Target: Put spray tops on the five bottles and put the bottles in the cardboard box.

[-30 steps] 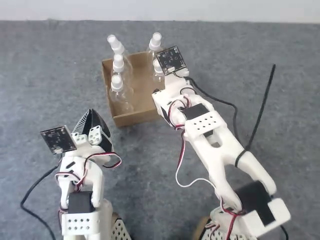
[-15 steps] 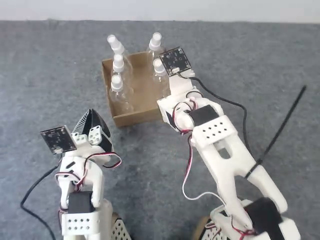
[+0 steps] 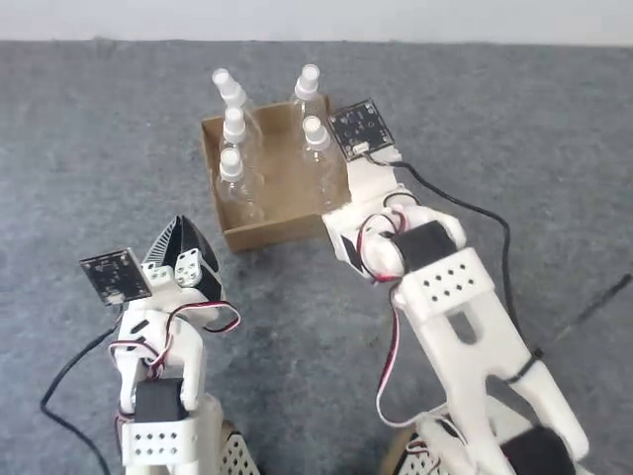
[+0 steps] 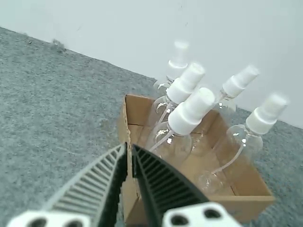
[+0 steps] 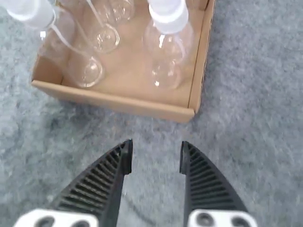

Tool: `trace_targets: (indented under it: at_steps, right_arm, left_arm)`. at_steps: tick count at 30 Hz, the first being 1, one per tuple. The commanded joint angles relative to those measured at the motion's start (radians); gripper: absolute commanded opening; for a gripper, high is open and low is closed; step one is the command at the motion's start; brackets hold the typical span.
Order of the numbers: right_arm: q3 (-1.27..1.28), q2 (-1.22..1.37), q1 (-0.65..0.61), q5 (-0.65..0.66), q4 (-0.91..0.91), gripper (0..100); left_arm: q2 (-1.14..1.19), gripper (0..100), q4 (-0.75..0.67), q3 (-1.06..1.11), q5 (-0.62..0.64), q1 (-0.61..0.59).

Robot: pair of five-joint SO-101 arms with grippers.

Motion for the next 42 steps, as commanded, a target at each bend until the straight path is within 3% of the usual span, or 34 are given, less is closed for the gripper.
trace_targets:
  at_steps: [1, 7, 14, 32, 42]
  right_arm:
    - [0.035, -0.097, 0.028, -0.009, -0.005, 11.5]
    - [0.160, -0.216, 0.094, -0.005, -0.041, 11.0]
    - [0.264, -0.369, 0.117, -0.003, -0.035, 2.7]
    - [0.608, -0.862, 0.120, 0.060, -0.038, 2.7]
    - [0.830, -1.145, 0.206, 0.061, -0.114, 2.8]
  left_arm:
    - [-0.012, 1, -0.003, -0.012, -0.017, -0.006]
    - [-0.012, 1, -0.003, -0.012, -0.017, -0.006]
    - [-0.012, 1, -0.003, -0.012, -0.017, -0.006]
    - [-0.012, 1, -0.003, -0.012, -0.017, -0.006]
    - [-0.012, 1, -0.003, -0.012, -0.017, -0.006]
